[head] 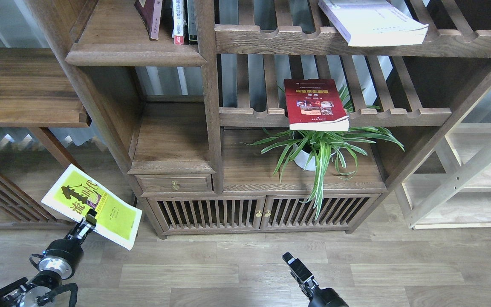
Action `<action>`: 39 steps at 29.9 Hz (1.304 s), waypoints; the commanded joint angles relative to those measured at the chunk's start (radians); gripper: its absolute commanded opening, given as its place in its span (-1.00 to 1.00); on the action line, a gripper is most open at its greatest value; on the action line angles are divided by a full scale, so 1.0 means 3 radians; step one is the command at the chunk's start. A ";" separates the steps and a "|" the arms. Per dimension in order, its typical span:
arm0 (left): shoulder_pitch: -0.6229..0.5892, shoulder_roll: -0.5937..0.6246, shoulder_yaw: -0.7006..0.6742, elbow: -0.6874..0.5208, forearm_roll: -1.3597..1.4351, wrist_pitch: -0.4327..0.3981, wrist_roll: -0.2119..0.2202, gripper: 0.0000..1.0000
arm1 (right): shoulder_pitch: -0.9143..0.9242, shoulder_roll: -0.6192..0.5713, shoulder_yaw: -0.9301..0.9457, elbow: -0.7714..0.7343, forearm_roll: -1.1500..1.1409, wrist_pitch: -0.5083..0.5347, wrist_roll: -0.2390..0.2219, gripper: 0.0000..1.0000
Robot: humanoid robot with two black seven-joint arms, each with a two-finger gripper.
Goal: Organize books on shelf
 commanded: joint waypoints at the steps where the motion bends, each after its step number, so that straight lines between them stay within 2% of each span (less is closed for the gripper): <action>1: -0.0022 -0.0173 -0.0096 -0.0008 -0.0004 0.0000 0.0000 -1.00 | 0.0009 0.0000 0.0006 -0.0014 0.0000 0.0000 -0.0001 0.65; 10: -0.0012 -0.0526 -0.0730 -0.0044 -0.0009 0.0000 0.0000 -1.00 | 0.0025 0.0000 0.0006 -0.0096 0.0000 0.0000 0.0004 0.65; 20: 0.0152 -0.0562 -0.0716 -0.0039 0.0007 0.0000 0.0031 -1.00 | 0.0127 0.0000 0.0042 -0.0101 0.0000 0.0000 0.0004 0.65; 24: 0.0116 -0.0359 -0.0563 -0.0136 0.0032 0.0000 0.0051 -1.00 | 0.0142 0.0000 0.0042 -0.0101 0.0000 0.0000 0.0004 0.65; 30: 0.0141 0.0071 -0.0414 -0.0989 0.0272 0.0000 0.0077 -1.00 | 0.0117 0.0000 0.0052 -0.0101 0.0000 0.0000 0.0004 0.65; 39: 0.0167 0.0506 -0.0179 -0.1245 0.0359 0.0000 0.0266 -1.00 | 0.0112 0.0000 0.0052 -0.0101 0.0000 0.0000 -0.0001 0.65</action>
